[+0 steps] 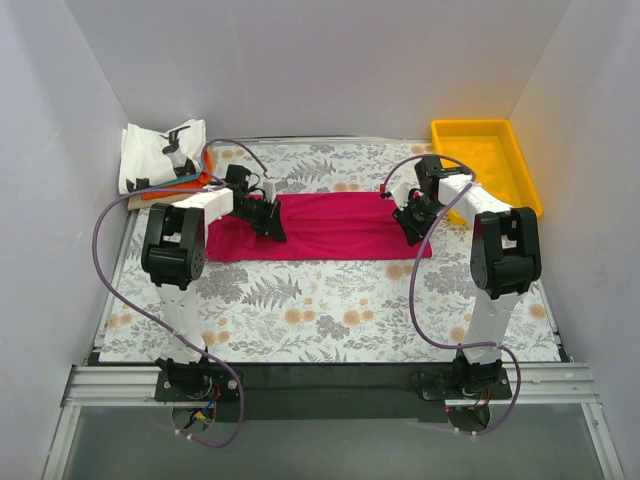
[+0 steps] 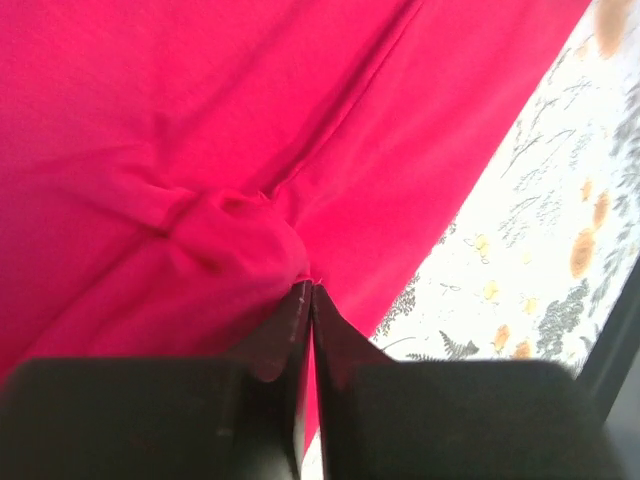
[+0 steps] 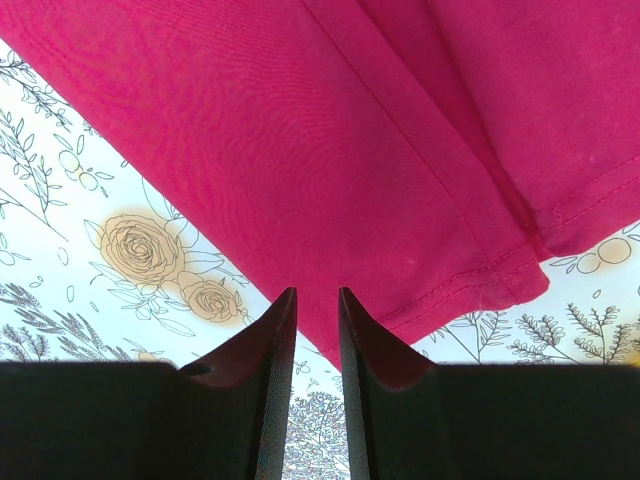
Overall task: Fold and stack the t-shirts
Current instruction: Fold the tshirt
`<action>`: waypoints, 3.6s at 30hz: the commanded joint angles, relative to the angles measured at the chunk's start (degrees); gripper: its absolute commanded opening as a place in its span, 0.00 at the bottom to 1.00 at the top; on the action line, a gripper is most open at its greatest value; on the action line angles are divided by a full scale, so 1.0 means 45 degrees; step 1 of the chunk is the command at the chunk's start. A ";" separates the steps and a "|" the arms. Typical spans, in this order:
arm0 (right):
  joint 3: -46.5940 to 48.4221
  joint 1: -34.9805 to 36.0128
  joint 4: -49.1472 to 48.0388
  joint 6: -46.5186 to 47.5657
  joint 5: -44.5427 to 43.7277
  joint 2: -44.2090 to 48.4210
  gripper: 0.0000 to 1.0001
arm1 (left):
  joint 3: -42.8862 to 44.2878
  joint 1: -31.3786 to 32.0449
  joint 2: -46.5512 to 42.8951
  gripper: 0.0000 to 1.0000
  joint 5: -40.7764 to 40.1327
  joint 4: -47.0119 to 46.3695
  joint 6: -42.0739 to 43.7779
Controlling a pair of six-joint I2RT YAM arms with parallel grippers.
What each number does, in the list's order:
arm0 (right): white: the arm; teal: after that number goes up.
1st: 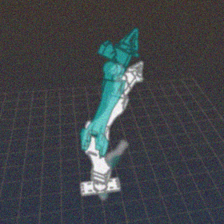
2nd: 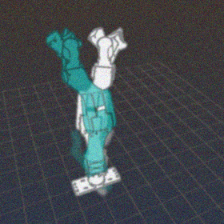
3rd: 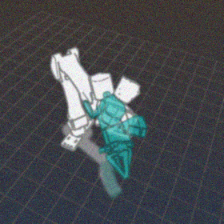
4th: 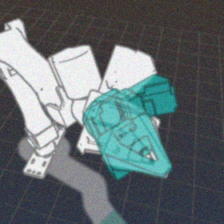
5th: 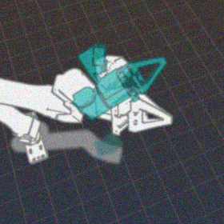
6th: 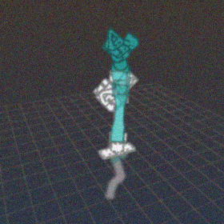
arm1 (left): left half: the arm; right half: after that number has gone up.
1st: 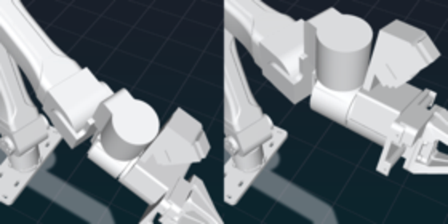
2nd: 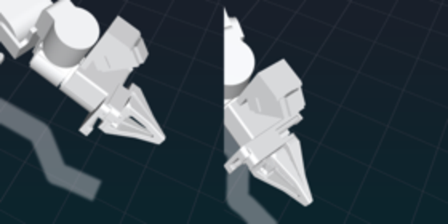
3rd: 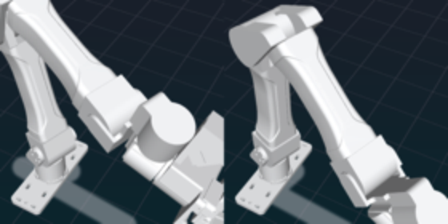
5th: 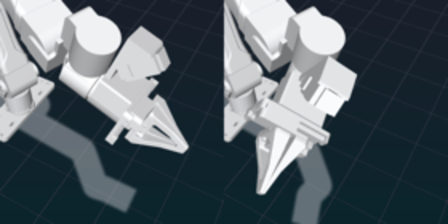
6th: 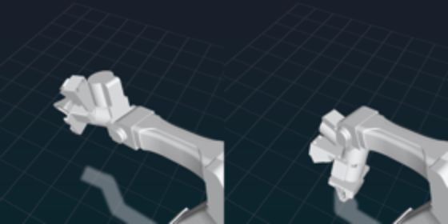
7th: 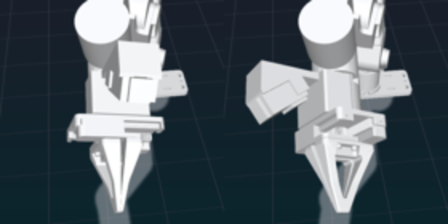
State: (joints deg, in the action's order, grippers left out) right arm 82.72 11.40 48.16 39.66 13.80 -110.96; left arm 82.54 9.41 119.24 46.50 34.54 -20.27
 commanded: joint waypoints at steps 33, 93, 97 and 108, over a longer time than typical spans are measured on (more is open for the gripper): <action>0.1052 0.0084 0.0430 -0.0278 0.0683 -0.0284 0.26 | -0.3009 -0.0451 -0.4525 0.35 -0.4667 0.0216 0.1653; 0.1130 0.0084 0.0430 -0.0239 0.0663 -0.0382 0.26 | 0.0195 0.0056 -0.2630 0.03 -0.6665 -0.0627 -0.1082; 0.1150 0.0084 0.0430 -0.0219 0.0624 -0.0402 0.26 | -0.0783 0.0428 -0.2768 0.09 -0.6077 -0.0333 -0.1138; 0.1072 0.0084 0.0430 -0.0239 0.0624 -0.0499 0.26 | 0.0891 0.0955 -0.1343 0.10 -0.5704 -0.0957 -0.2311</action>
State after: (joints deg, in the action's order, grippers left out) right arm 87.07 11.44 49.50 38.94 15.57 -112.90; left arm 81.34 13.28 113.32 19.25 32.86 -28.21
